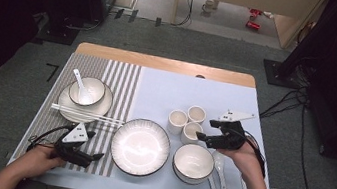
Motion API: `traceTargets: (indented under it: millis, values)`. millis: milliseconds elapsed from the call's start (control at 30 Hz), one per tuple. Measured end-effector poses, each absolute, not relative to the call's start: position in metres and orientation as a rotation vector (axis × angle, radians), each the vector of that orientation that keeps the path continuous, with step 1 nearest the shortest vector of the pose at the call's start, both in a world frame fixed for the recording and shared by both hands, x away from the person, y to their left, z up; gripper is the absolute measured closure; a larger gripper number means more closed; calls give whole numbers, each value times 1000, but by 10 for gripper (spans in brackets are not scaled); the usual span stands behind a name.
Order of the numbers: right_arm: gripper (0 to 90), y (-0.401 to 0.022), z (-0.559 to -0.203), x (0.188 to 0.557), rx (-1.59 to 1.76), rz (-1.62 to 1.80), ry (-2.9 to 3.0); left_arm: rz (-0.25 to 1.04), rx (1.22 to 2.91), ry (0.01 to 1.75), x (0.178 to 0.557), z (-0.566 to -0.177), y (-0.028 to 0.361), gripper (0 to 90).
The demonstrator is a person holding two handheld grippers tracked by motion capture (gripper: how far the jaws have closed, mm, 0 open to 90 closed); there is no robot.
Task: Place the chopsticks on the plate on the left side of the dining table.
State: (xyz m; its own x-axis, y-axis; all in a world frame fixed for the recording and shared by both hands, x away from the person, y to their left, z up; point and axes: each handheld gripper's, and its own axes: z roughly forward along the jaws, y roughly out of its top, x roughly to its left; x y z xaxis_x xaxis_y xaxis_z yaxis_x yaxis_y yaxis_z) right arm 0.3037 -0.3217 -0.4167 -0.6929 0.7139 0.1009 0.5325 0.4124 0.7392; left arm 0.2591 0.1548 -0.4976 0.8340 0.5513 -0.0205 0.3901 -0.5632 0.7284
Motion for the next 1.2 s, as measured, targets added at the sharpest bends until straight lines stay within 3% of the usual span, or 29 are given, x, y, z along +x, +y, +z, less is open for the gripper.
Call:
traceTargets:
  millis: [1200]
  values:
    - [231,-378,-466,288,1288,1088,2279,269,2238,684,259,-498,155,168]
